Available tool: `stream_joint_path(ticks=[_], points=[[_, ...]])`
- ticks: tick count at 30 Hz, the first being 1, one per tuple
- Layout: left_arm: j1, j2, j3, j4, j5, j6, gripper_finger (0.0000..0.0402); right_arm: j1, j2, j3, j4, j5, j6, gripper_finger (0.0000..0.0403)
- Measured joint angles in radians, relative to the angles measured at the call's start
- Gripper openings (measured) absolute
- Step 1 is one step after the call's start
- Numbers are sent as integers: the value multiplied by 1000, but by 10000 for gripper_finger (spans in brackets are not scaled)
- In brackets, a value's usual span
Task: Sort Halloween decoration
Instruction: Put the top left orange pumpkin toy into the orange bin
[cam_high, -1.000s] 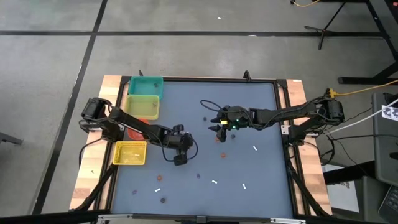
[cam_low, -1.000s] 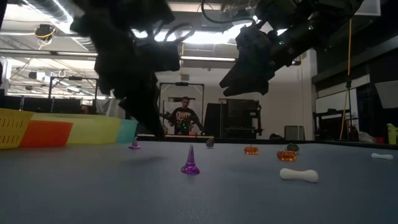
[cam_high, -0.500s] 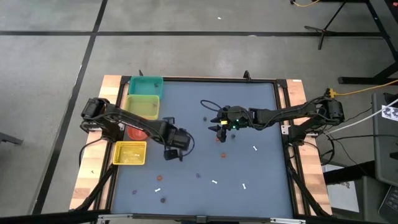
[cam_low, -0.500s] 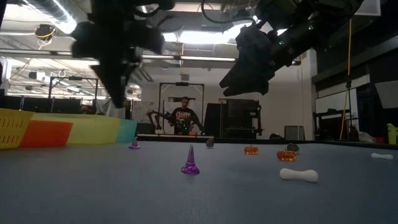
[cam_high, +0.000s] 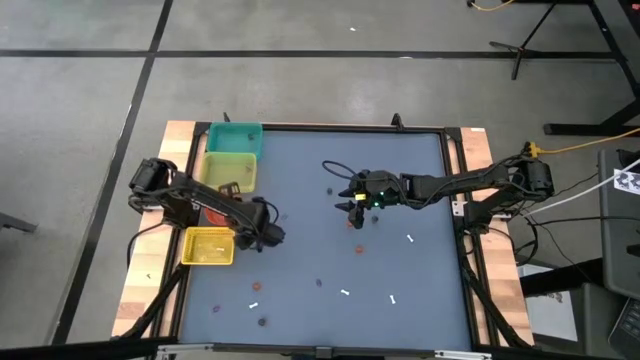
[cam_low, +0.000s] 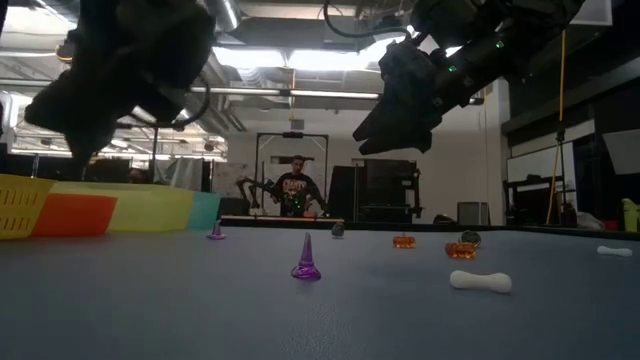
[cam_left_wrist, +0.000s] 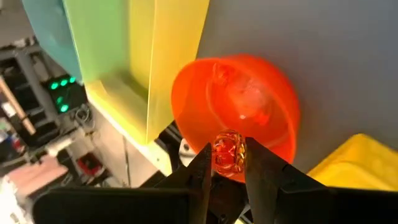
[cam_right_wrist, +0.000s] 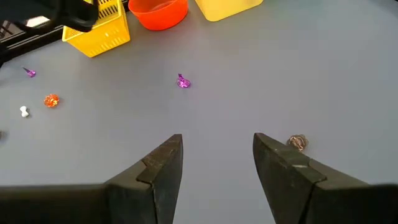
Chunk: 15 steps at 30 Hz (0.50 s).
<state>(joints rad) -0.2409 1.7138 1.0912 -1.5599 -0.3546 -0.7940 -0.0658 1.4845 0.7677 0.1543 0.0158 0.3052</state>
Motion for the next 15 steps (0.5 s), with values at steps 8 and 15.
stream_joint_path(ticks=[8,15], points=[[-1,0,-95,1,3,-22,61,0,0,0,0,0,0,193],[-1,0,-123,1,4,-113,89,0,0,0,0,0,0,193]])
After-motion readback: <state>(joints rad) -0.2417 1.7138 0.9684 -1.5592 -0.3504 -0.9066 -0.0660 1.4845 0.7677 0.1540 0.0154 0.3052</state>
